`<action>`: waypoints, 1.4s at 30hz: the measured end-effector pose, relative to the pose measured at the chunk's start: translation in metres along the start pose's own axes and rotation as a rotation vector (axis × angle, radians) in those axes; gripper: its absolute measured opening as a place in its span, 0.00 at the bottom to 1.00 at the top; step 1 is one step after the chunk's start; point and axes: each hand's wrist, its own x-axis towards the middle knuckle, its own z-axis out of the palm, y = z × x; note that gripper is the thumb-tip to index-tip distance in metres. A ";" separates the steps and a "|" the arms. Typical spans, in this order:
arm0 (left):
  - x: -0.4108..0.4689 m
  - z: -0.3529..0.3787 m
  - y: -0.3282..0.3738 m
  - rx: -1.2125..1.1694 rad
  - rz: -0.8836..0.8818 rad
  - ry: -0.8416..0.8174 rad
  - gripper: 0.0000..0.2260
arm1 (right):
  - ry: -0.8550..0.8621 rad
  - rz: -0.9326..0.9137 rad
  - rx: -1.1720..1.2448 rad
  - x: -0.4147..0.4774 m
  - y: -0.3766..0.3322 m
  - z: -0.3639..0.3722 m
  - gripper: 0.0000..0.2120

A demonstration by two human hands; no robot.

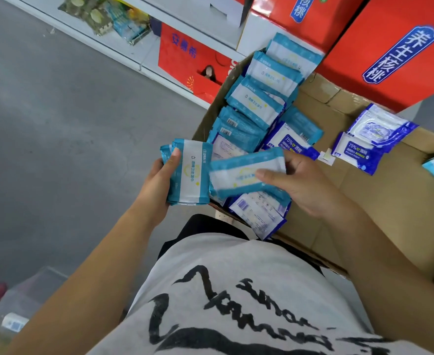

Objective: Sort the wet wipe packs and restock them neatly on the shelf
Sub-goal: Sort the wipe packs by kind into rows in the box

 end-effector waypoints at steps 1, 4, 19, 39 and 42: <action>-0.002 0.002 0.001 0.023 0.005 -0.037 0.29 | -0.024 0.009 -0.019 -0.002 -0.002 0.002 0.19; -0.008 0.008 -0.001 0.119 0.027 -0.178 0.33 | 0.038 0.013 -0.140 0.004 -0.002 0.014 0.19; -0.004 0.005 -0.016 0.158 -0.034 -0.124 0.28 | 0.302 0.017 -0.196 0.067 0.019 0.019 0.08; 0.031 0.025 0.023 -0.057 -0.048 -0.027 0.24 | 0.484 -0.089 -0.718 0.187 -0.001 -0.031 0.16; 0.035 0.027 0.025 -0.091 -0.033 -0.011 0.22 | 0.493 -0.180 -0.576 0.146 -0.012 -0.018 0.12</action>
